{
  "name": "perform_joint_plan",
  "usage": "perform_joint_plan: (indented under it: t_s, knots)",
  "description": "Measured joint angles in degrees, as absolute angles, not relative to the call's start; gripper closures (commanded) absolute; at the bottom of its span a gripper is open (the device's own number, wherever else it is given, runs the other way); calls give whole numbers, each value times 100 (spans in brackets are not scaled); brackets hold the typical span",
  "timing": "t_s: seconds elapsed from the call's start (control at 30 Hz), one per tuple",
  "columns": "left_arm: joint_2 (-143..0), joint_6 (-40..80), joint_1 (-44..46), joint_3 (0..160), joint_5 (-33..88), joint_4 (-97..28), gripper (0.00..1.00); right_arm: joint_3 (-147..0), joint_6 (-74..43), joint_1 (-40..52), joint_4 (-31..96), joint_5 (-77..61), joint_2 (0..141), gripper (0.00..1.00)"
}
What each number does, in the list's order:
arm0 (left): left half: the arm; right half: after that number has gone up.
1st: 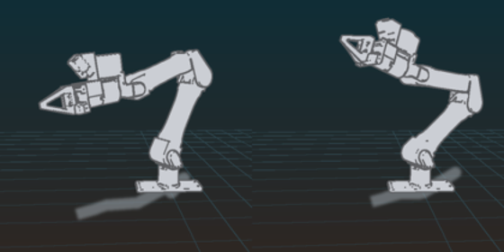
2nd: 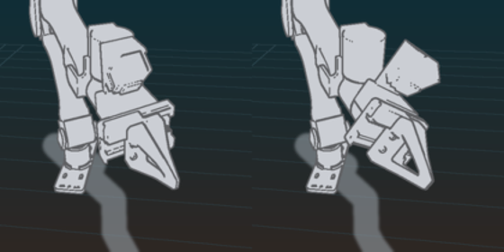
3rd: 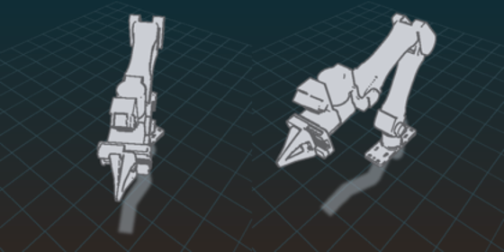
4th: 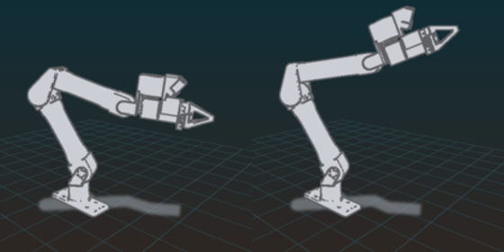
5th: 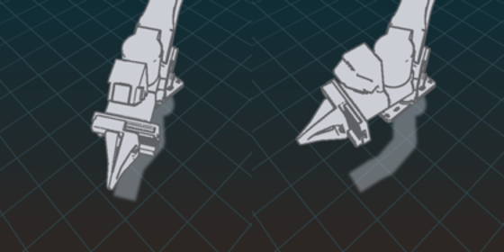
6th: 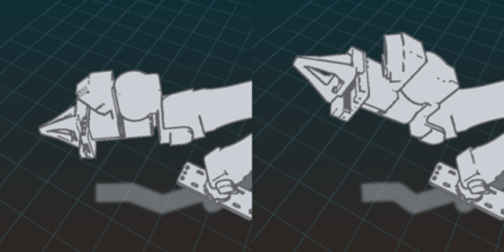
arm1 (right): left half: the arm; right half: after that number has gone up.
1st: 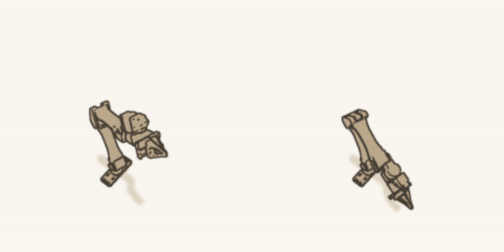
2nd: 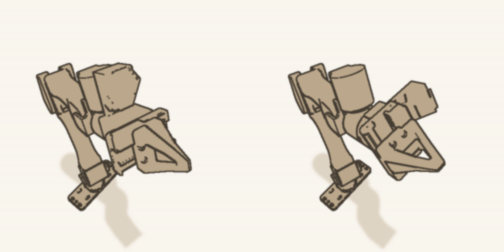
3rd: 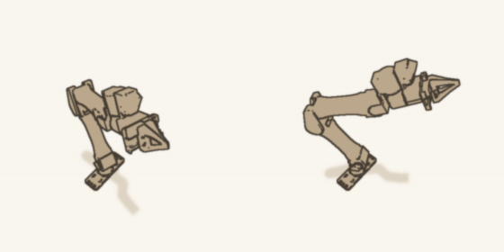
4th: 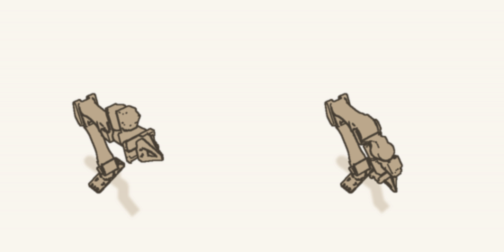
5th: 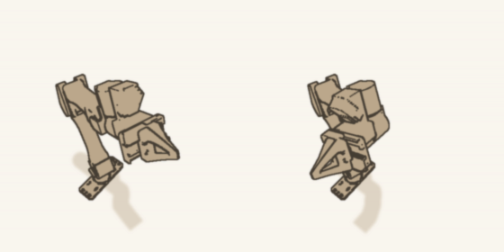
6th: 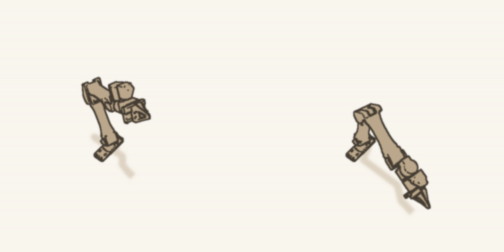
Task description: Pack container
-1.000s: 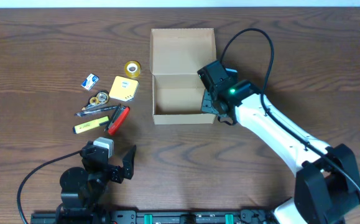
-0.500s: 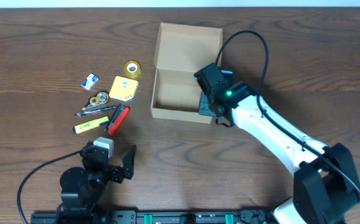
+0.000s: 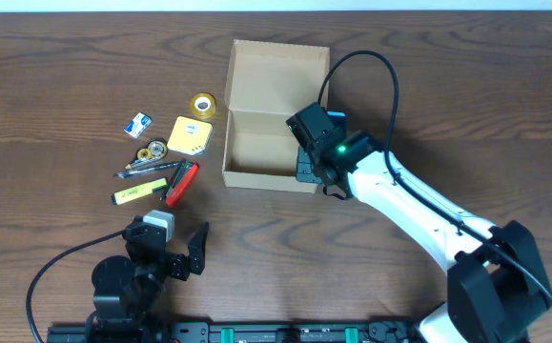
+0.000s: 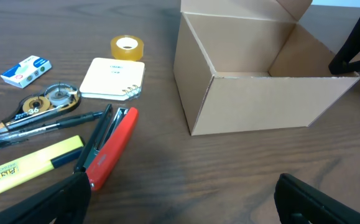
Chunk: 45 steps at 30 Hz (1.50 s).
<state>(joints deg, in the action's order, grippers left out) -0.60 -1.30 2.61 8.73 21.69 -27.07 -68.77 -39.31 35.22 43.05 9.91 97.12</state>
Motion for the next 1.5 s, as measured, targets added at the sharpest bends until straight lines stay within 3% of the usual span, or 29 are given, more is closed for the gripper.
perform_joint_plan:
  t_s: [0.8, 0.87, 1.0, 1.1, 1.17, 1.5]
  knots:
    - [-60, -130, 261, 873, 2169, -2707, 5, -6976, -3343, 3367, 4694, 880, 9712, 99]
    - [-60, -130, 261, 873, 2169, -2707, 5, -6976, -3343, 3367, 4694, 878, 9712, 86]
    - [-60, -130, 261, 873, 2169, -2707, 5, -6976, -3330, 3365, 4724, 832, 9712, 37]
    - [-60, -130, 261, 873, 2169, -2707, 5, -6978, -3297, 3365, 4731, 794, 9712, 14]
    - [-60, -132, 261, 873, 2169, -2707, 5, -6978, -3297, 3365, 4742, 779, 9712, 4]
    - [-60, -130, 261, 873, 2169, -2707, 5, -7771, -3262, 3365, 5557, 753, 9712, 1]
